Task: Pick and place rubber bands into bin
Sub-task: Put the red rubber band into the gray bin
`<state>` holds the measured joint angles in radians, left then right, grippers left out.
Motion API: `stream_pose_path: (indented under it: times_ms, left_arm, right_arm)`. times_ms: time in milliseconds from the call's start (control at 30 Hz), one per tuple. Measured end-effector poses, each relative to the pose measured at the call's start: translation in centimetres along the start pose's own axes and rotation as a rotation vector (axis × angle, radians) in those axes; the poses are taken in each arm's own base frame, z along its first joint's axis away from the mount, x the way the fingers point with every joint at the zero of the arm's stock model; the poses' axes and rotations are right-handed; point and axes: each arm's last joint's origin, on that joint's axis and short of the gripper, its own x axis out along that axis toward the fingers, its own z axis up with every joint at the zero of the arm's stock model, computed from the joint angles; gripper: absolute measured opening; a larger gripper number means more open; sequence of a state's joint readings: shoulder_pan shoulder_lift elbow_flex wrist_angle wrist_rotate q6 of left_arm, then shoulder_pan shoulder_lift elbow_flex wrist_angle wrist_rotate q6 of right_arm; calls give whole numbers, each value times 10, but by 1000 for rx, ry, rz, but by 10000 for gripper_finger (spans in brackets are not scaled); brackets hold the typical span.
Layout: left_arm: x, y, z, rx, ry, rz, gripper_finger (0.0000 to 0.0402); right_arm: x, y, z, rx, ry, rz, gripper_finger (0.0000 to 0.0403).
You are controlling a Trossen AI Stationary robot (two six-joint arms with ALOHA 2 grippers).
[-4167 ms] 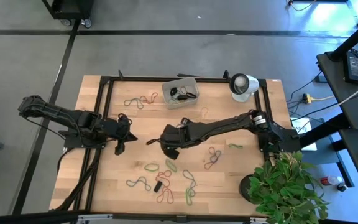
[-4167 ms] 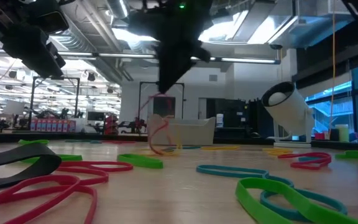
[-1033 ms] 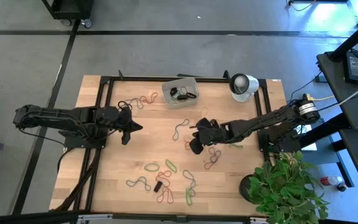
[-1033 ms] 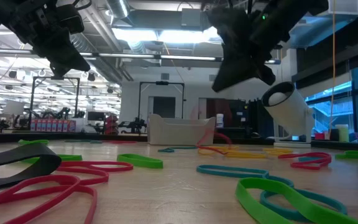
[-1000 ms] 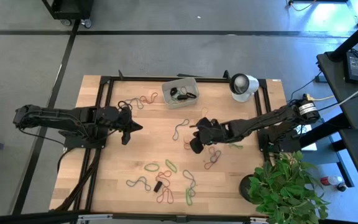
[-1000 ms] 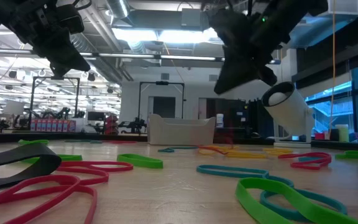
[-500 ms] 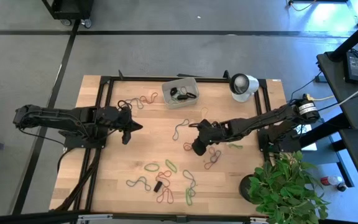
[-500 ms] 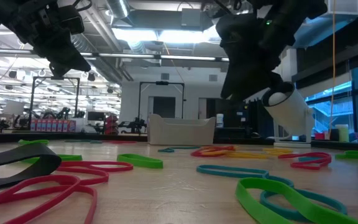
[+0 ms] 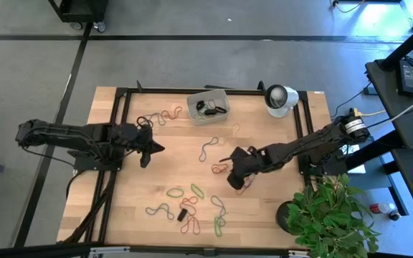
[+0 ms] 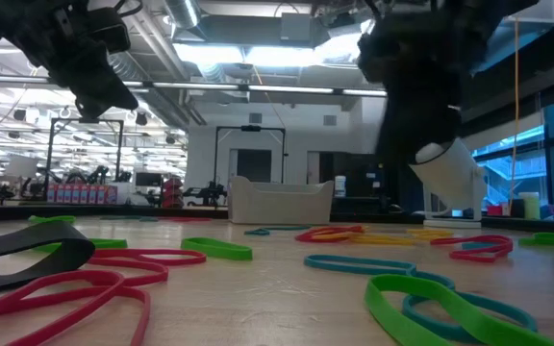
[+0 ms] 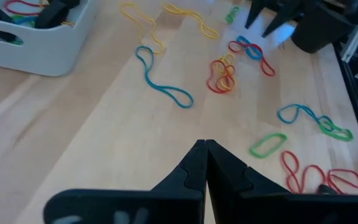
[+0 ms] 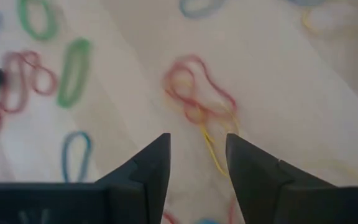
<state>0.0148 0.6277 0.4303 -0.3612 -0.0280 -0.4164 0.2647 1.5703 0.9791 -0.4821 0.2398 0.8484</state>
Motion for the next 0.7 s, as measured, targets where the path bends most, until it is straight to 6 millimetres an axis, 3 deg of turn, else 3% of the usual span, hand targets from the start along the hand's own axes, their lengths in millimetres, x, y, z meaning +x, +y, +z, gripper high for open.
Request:
stream_pose_path:
  times_ms: [167, 367, 467, 700]
  left_arm:
    - [2, -15, 7, 32, 22, -30, 3]
    - [15, -50, 26, 87, 42, 29, 3]
    - [29, -69, 33, 109, 72, 88, 3]
    - [78, -114, 43, 112, 199, 203, 3]
  right_arm:
    - [-2, -6, -12, 57, 92, -78, 134]
    - [-8, -5, -18, -121, 126, -78, 61]
    - [-13, -15, -24, -203, 134, -81, 12]
    - [-41, -57, -57, -235, 109, 9, 12]
